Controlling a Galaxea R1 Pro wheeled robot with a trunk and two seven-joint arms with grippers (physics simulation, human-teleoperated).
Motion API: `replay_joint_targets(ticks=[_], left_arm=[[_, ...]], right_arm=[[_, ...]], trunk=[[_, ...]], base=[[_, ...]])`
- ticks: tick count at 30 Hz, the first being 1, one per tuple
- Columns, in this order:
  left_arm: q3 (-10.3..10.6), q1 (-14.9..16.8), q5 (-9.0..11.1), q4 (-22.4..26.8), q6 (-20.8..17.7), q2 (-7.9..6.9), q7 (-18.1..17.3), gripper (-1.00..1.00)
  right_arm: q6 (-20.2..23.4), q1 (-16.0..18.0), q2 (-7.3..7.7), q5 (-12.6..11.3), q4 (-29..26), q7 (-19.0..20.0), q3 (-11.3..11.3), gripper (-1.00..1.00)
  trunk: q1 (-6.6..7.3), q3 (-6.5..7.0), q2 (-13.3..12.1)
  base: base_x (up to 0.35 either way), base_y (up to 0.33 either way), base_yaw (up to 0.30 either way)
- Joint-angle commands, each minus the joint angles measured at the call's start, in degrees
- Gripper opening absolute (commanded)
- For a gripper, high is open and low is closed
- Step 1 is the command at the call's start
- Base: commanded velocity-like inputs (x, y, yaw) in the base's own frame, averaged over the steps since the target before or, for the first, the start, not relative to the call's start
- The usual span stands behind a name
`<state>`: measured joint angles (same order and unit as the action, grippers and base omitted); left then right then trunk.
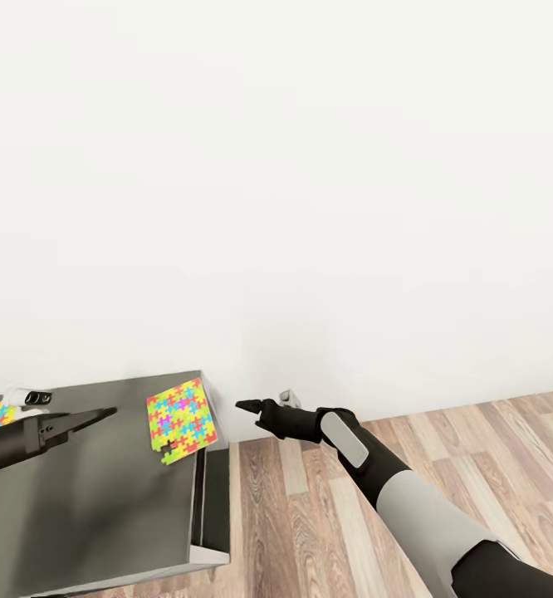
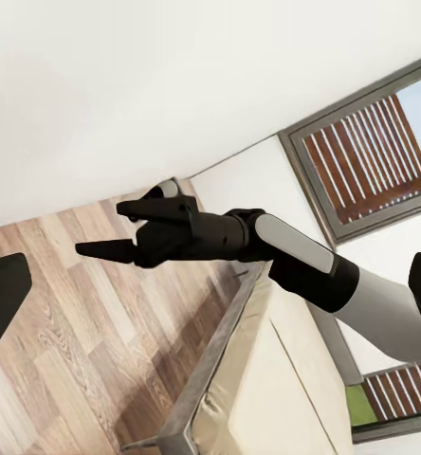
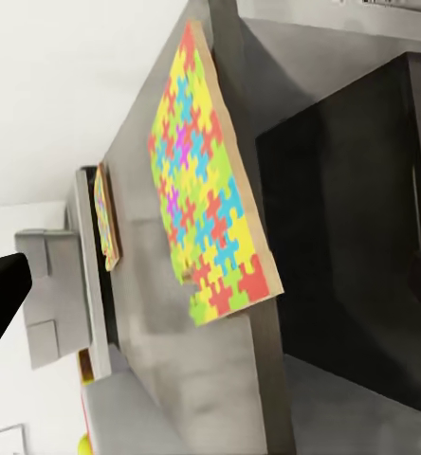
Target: Put all the toys in the child's room - the three board games (two on the bed and one on the table), the two jigsaw puzzles on the table, and the tennis ball on the table - inside the toy box on the table in the child's room.
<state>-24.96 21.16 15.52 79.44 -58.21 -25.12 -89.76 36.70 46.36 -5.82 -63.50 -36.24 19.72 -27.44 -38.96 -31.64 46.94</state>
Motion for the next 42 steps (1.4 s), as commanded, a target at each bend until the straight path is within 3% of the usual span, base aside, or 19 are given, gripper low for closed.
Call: replay_joint_targets(ticks=[1, 42], left_arm=[[0.00, 0.03, -0.06, 0.01, -0.60, -0.02, -0.24, 1.00], [0.00, 0.03, -0.07, 0.01, -0.56, -0.02, -0.24, 1.00]], right_arm=[[-0.10, 0.05, -0.01, -0.05, 0.03, 0.14, -0.06, 1.00], [-2.14, 0.05, -0.05, -0.05, 0.03, 0.18, -0.07, 1.00]], trunk=[[-0.01, -0.05, 0.04], [-0.01, -0.03, 0.04]], base=[[0.000, 0.000, 0.071], [0.000, 0.000, 0.006]])
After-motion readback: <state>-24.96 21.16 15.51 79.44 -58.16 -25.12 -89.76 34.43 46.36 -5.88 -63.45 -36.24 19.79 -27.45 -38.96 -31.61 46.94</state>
